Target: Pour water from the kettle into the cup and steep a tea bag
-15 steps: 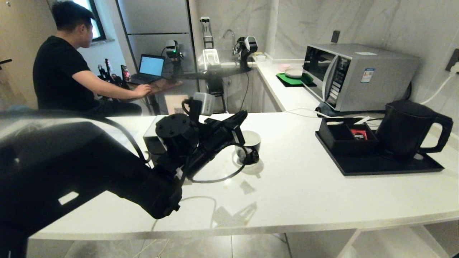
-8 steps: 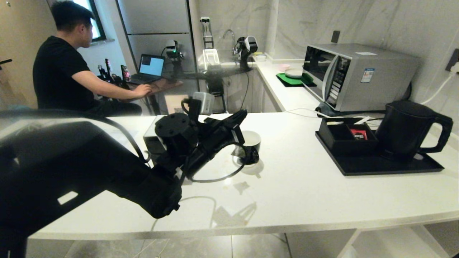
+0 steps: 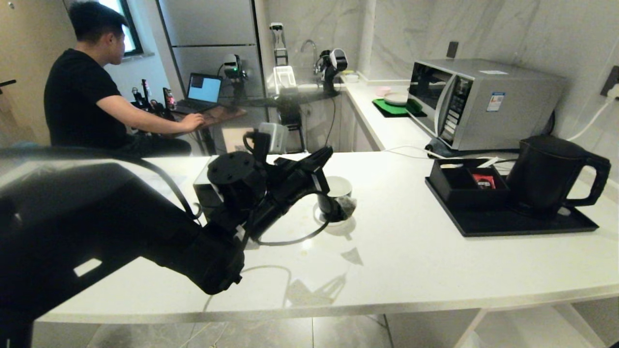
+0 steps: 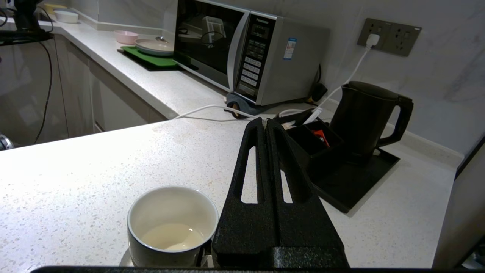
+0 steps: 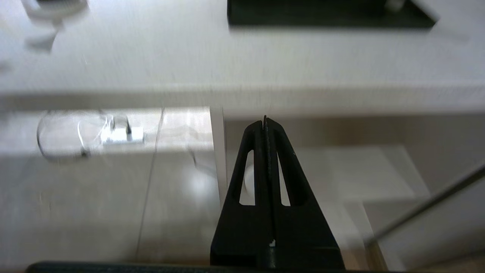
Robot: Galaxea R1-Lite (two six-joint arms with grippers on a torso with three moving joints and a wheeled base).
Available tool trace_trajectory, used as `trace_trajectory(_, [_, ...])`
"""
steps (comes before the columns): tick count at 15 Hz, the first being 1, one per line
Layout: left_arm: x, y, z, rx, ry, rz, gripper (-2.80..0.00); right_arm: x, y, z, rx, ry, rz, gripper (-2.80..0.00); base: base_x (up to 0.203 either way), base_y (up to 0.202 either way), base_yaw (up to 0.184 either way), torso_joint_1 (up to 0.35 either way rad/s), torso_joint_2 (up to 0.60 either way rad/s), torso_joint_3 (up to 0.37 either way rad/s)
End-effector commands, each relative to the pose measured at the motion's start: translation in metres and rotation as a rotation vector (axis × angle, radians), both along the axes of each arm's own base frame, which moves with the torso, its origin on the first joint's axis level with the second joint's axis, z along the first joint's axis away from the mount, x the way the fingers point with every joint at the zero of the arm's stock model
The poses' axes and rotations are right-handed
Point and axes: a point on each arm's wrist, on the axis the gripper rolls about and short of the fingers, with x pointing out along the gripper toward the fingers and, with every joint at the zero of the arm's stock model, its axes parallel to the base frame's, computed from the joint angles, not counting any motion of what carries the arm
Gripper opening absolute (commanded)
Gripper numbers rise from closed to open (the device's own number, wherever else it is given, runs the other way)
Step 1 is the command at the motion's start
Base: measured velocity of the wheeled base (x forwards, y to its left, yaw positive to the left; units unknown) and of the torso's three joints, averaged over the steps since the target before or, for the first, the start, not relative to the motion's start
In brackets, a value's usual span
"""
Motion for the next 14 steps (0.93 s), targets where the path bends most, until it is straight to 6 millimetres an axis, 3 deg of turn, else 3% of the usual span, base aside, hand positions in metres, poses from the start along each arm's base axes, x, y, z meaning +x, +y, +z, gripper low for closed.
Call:
trace_trajectory(1, [0.000,0.000,0.002,-0.009,-0.009,0.000,-2.80,-0.011,0.000,-0.002,0.025,-0.141,-0.002,-2.80,0.000,0.000,0.000,0.000,0.00,0.000])
trace_trajectory(14, [0.008,0.000,0.031,-0.054,-0.082,0.006,-2.80,-0.011,0.000,-0.002,0.059,-0.147,-0.007,-2.80,0.000,0.000,0.000,0.000,0.00,0.000])
